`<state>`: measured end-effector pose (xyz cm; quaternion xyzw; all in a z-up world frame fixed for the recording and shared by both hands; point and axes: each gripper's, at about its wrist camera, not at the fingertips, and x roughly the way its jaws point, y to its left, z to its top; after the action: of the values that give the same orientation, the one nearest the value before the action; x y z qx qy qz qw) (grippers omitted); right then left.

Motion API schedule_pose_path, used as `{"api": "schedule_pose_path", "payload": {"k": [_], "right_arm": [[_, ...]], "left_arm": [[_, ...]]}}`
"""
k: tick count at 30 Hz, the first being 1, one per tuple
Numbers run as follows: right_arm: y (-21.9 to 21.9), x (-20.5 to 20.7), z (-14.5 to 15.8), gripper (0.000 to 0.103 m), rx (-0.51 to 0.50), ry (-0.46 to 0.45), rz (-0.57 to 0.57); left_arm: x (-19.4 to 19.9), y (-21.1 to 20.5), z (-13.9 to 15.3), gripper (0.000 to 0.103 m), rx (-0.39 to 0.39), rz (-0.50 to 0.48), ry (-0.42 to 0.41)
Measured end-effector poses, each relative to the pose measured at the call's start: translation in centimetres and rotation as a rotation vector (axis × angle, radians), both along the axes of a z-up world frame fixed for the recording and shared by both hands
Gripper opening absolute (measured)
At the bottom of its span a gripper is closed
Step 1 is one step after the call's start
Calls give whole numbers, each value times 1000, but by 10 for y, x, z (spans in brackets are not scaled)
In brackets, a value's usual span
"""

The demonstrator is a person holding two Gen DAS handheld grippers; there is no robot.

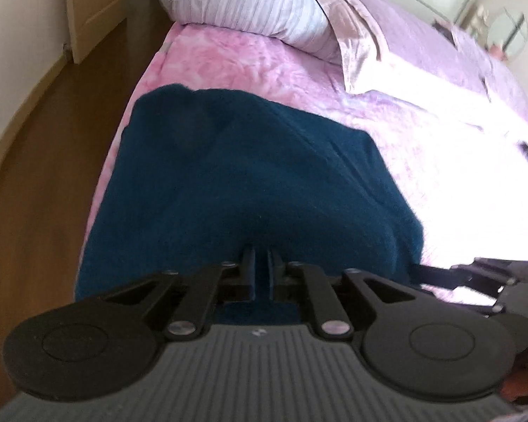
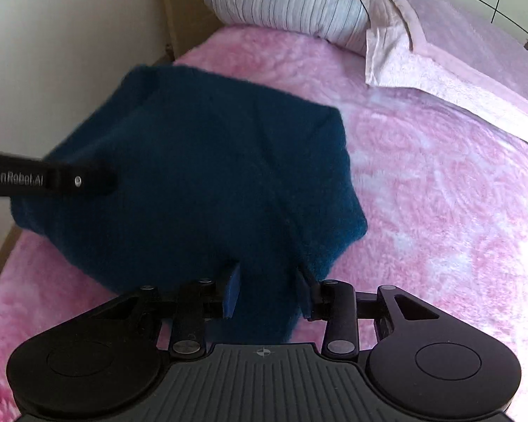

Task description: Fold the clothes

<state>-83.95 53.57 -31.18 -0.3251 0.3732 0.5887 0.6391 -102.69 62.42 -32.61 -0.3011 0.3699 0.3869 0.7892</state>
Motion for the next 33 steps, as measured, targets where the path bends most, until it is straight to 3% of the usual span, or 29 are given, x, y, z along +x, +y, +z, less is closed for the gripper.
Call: {"api": "schedule_pose_path", "payload": {"k": [3, 6, 10, 11, 15, 18, 19, 20, 22, 33], "right_arm": [[4, 6, 1, 38, -39, 37, -14], [7, 16, 9, 38, -52, 79, -11], [0, 28, 40, 38, -68, 151, -61], [-2, 29, 45, 38, -88, 162, -62], [-3, 32, 48, 39, -254, 204, -66], [-7, 34, 57, 39, -302, 252, -89], [-8, 33, 63, 46, -298, 248, -86], [-9, 32, 70, 64, -292, 236, -83], [-11, 28, 85, 79, -271, 219, -70], [-48, 8, 151, 79, -197, 152, 21]], "left_arm": [[14, -6, 3, 8, 26, -10, 57], [11, -11, 20, 8, -11, 47, 56], [12, -24, 48, 12, -77, 135, 123], [12, -28, 54, 18, -98, 164, 145], [10, -48, 73, 22, -157, 238, 203], [8, -60, 94, 26, -137, 253, 230], [7, -64, 101, 31, -130, 258, 238], [7, -69, 108, 33, -123, 263, 247], [6, -76, 121, 33, -103, 262, 265], [14, -119, 182, 40, -23, 324, 274]]}}
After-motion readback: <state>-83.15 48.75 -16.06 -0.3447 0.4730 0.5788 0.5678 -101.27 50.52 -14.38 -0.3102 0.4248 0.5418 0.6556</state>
